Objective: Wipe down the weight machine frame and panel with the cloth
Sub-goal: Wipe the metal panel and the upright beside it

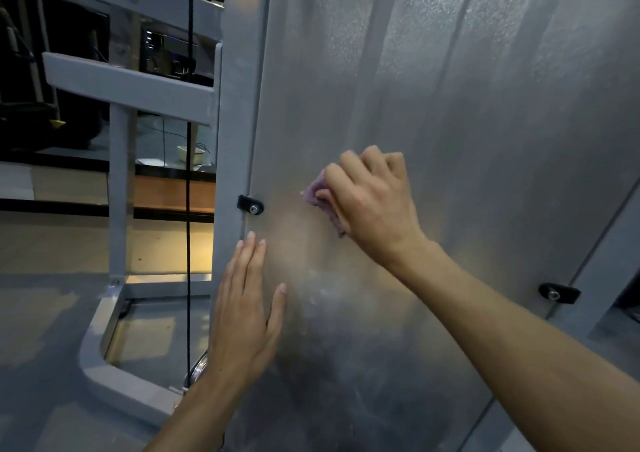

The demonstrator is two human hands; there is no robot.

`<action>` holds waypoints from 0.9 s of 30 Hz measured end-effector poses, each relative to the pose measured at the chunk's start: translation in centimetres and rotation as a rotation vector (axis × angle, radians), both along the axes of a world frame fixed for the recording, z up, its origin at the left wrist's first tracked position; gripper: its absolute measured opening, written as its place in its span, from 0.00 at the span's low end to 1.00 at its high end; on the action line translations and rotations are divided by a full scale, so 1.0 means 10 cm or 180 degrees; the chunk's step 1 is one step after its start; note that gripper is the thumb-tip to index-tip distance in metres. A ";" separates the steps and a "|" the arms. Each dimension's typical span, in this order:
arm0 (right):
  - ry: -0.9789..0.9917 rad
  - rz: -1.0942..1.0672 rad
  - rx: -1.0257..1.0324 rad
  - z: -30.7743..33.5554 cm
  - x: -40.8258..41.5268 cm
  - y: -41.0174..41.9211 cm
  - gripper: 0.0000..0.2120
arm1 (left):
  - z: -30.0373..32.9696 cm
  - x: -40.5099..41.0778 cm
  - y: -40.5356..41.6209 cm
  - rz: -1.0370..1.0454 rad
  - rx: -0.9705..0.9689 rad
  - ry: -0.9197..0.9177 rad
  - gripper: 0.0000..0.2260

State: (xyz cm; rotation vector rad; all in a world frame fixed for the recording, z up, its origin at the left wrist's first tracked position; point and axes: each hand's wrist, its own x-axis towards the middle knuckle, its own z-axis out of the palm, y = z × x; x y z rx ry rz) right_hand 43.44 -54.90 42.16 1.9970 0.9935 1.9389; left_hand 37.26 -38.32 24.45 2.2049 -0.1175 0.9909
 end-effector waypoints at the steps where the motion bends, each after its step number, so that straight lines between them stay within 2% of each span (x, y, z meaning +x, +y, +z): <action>1: 0.0103 0.0069 -0.0075 -0.11 0.00 0.02 0.14 | 0.00 0.00 0.00 0.0011 -0.0020 0.0006 0.30; 4: 0.0328 0.0246 -0.0909 -0.57 0.02 0.02 0.12 | -0.01 0.00 0.00 0.0035 -0.0024 0.0020 0.31; 6: 0.0323 0.0247 -0.1320 -0.60 0.04 0.00 0.12 | -0.02 -0.01 0.01 0.0041 -0.0008 0.0024 0.31; 8: 0.0194 0.0298 -0.1159 -0.36 0.07 0.03 0.12 | -0.02 -0.02 0.02 0.0043 0.0006 -0.0012 0.30; 10: 0.0032 0.0191 -0.0582 -0.07 0.08 0.09 0.12 | -0.02 -0.02 0.03 0.0047 -0.0002 -0.0023 0.30; 13: 0.0044 0.0202 -0.0139 -0.07 0.09 0.19 0.12 | -0.03 -0.01 0.05 0.0080 -0.0069 0.0039 0.30; 15: 0.0312 0.0345 -0.0567 -0.37 0.08 0.19 0.10 | -0.04 -0.01 0.06 0.0117 -0.0042 0.0053 0.30; 17: 0.0497 0.0305 -0.1349 -0.63 0.07 0.16 0.06 | -0.05 -0.01 0.06 0.0131 -0.0008 0.0088 0.30; 19: 0.0459 0.0143 -0.1700 -0.58 0.09 0.17 0.06 | -0.07 0.00 0.06 0.0138 0.0017 0.0101 0.30; 20: 0.0380 0.0146 -0.1559 -0.47 0.12 0.20 0.10 | -0.07 0.00 0.07 0.0145 0.0018 0.0105 0.31; 24: 0.0098 0.0177 -0.0078 0.01 0.13 0.36 0.11 | -0.06 0.01 0.10 0.0145 -0.0066 0.0133 0.31; 26: 0.0186 0.0307 -0.0022 -0.15 0.11 0.41 0.10 | -0.06 0.01 0.11 0.0164 -0.0073 0.0133 0.31; 27: 0.0304 0.0363 -0.0251 -0.32 0.09 0.43 0.09 | -0.07 0.02 0.12 0.0167 -0.0073 0.0138 0.31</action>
